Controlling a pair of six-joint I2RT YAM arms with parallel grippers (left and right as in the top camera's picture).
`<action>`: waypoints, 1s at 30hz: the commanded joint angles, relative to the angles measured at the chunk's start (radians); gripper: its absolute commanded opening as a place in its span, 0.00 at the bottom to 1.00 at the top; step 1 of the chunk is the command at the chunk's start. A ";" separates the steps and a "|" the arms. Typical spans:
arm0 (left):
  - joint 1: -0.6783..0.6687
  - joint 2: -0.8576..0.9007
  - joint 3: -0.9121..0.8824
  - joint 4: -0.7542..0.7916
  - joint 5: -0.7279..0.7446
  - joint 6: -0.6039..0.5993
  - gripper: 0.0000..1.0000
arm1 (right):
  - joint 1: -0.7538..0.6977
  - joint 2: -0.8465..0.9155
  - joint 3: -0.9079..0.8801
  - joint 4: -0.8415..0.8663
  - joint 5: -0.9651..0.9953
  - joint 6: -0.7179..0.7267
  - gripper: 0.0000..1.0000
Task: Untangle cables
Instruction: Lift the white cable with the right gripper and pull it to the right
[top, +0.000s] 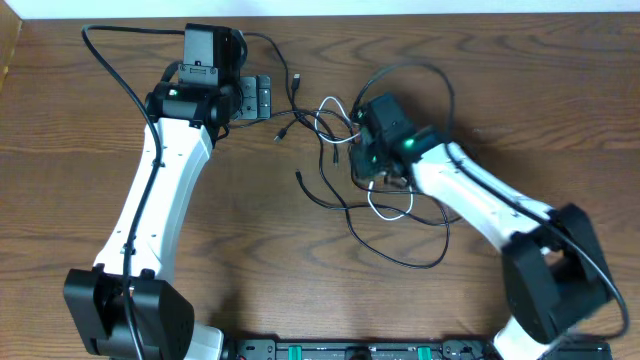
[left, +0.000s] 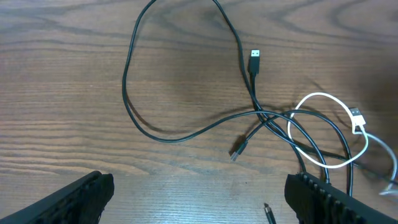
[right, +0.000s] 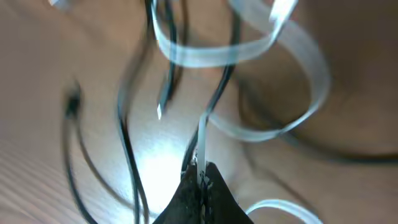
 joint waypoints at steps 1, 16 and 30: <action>0.001 0.005 -0.001 -0.003 -0.006 -0.002 0.93 | -0.066 -0.193 0.161 0.030 0.027 -0.005 0.01; 0.000 0.005 -0.001 -0.003 -0.006 -0.002 0.93 | -0.171 -0.585 0.286 0.422 0.141 -0.130 0.01; 0.000 0.005 -0.001 -0.003 -0.006 -0.002 0.93 | -0.171 -0.591 0.286 0.542 0.508 -0.328 0.01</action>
